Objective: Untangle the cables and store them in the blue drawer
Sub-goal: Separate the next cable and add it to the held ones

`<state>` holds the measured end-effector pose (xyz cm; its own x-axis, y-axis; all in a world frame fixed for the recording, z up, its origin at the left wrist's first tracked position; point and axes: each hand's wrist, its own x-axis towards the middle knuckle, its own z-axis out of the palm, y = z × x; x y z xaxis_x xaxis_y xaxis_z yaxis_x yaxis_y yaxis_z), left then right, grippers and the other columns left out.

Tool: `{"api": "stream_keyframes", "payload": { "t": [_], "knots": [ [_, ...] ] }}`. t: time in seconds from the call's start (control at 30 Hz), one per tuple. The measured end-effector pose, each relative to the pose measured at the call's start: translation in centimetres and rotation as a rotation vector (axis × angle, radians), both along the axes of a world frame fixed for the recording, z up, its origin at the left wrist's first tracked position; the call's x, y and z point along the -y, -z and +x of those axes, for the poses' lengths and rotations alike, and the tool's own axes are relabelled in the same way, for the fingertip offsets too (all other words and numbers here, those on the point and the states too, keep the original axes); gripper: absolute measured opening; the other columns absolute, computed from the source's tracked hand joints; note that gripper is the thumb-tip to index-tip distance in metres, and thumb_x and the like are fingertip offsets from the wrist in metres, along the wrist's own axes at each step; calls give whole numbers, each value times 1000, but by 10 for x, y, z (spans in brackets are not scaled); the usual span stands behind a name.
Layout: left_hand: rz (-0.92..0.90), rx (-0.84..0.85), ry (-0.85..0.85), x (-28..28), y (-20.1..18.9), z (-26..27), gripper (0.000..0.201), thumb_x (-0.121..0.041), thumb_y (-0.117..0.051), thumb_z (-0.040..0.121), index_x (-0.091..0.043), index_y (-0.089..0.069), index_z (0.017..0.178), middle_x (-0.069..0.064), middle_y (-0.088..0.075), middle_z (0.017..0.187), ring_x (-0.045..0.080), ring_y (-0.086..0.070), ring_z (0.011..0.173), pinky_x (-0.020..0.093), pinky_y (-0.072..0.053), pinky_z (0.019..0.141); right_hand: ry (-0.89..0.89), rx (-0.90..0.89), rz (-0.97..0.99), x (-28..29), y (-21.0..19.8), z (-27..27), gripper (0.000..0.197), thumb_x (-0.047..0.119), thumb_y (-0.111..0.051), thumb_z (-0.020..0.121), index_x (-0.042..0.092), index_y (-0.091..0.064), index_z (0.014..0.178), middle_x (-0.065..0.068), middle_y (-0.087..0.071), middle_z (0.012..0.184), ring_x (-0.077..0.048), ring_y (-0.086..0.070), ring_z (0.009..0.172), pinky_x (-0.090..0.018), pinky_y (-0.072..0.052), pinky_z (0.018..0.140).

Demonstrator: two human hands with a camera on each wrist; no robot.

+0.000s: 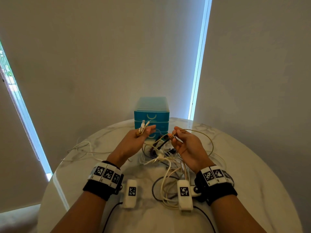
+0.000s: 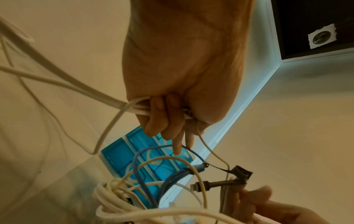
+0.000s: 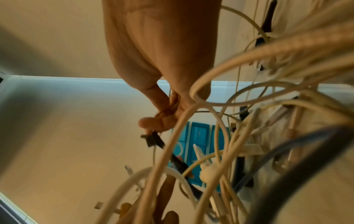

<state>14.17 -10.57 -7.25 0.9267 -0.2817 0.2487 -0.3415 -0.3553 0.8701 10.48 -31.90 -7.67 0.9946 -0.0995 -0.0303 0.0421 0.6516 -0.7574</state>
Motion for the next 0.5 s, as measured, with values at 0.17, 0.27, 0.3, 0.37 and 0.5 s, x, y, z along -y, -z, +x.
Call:
{"api": "stream_keyframes", "payload": {
  "t": [0.17,0.27,0.3,0.37,0.5],
  "knots": [
    [-126,91,-233,-11,2,9,38,-51,-39,114,-44,-68,138,-14,-71,135,13,-65,122,39,-47,108,238,91,147,14,3,8,18,7,-50,112,10,-64,123,-6,-64,90,-19,-66,79,-40,-64,85],
    [-222,-5,-298,-22,-1,9,44,-51,-40,114,-30,-78,124,-8,-83,91,15,-71,78,55,-51,104,212,99,96,24,2,5,22,7,-52,112,9,-66,129,-6,-64,91,-19,-64,81,-45,-64,93],
    [-209,1,-310,-23,-2,8,45,-52,-42,114,-29,-81,114,-9,-78,73,11,-66,64,53,-53,95,185,79,41,23,2,4,24,8,-53,111,9,-67,130,-5,-66,93,-18,-64,80,-41,-64,88],
    [-187,60,-346,-21,-7,3,49,-57,-49,109,-27,-83,92,-17,-62,52,9,-57,61,39,-48,77,137,42,-88,19,3,4,24,10,-57,110,8,-69,130,-5,-68,97,-13,-62,73,-29,-59,70],
    [-358,16,-221,-12,-14,-2,53,-67,-62,99,-18,-75,83,-16,-47,52,10,-41,58,29,-36,57,11,18,-411,11,0,-1,25,13,-65,106,-3,-71,124,-9,-76,99,-9,-55,63,-20,-42,51]
  ]
}}
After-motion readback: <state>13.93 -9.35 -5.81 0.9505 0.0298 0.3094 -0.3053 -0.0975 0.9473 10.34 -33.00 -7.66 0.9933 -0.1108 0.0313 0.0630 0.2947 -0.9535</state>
